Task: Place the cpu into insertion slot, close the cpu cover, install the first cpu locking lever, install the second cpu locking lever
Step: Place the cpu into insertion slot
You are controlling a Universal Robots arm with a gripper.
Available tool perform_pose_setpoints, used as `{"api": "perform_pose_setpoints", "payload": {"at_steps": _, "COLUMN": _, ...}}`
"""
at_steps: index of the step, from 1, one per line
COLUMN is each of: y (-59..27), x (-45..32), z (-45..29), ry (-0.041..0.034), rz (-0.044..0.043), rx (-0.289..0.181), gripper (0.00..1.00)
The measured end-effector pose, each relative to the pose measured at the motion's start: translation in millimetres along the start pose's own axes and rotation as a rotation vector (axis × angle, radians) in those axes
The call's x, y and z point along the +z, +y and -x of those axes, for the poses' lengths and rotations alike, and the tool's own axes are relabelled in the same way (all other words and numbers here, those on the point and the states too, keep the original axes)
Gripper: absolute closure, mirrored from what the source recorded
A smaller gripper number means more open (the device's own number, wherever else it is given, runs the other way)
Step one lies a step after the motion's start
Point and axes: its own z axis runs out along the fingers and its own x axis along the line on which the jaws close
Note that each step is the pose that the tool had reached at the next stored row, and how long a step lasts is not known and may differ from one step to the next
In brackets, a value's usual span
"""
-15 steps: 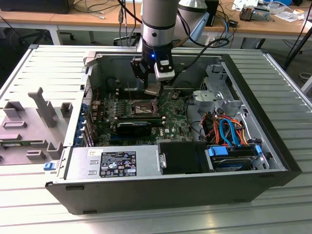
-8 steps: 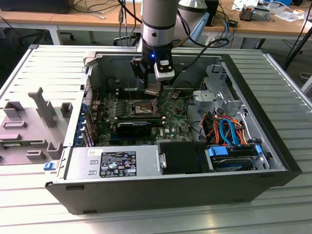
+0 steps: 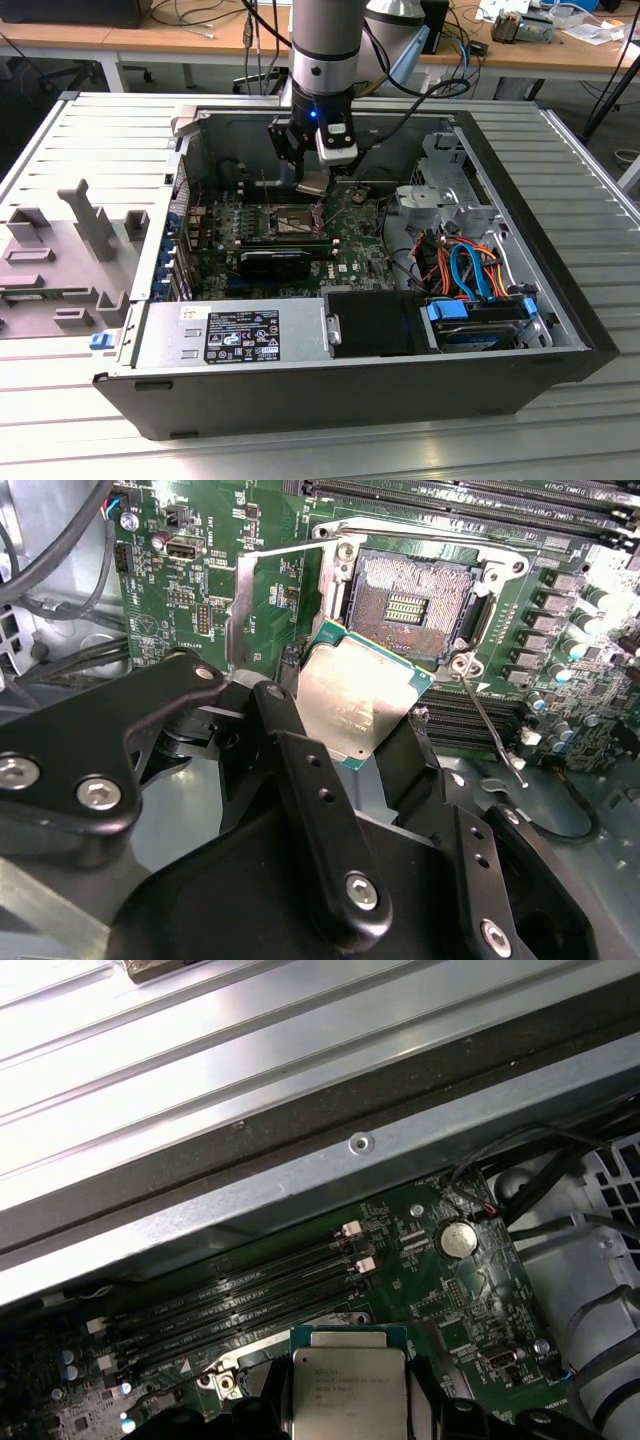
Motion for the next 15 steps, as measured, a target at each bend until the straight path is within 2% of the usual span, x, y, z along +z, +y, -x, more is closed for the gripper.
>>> {"api": "perform_pose_setpoints", "payload": {"at_steps": 15, "y": 0.0, "x": 0.0, "z": 0.0, "ry": -0.0020, "rz": 0.0003, "rx": 0.023, "gripper": 0.45}}
